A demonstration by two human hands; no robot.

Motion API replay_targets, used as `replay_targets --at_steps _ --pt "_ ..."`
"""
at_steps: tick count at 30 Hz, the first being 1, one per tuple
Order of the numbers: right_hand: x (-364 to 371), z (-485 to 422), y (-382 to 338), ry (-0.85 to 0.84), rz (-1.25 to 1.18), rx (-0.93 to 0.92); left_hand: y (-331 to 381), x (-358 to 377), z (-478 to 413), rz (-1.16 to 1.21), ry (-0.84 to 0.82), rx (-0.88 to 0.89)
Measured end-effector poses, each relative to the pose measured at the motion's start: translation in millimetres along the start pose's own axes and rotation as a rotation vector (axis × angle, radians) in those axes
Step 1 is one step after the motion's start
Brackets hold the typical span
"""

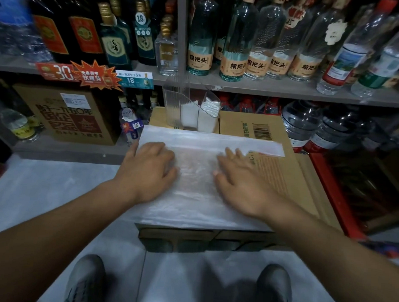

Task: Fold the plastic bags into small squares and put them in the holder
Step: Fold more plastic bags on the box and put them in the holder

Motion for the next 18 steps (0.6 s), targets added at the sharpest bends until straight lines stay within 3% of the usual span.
replay_targets --at_steps 4,10,12,15,18 --pt "29 -1 12 -0.088 0.193 0.006 -1 24 25 -0.035 -0.21 0.012" --pt "4 2 61 -0.067 0.334 0.078 -3 38 26 0.068 -0.127 -0.015" --pt "-2 4 63 -0.026 0.313 0.084 -5 32 29 0.165 0.005 -0.002" --pt "-5 20 36 0.206 0.198 -0.126 -2 9 40 0.191 0.218 0.154" --pt "6 48 1 0.186 0.038 -0.352 1 -1 58 0.232 0.158 0.361"
Point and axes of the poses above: each hand's wrist, its own z-axis away from the middle knuckle, its own x-axis out of the palm, y = z × x, the point moved 2 cm from there along -z, towards the middle knuckle, and after that the axes turned 9 degrees about -z, right-handed, at the moved point
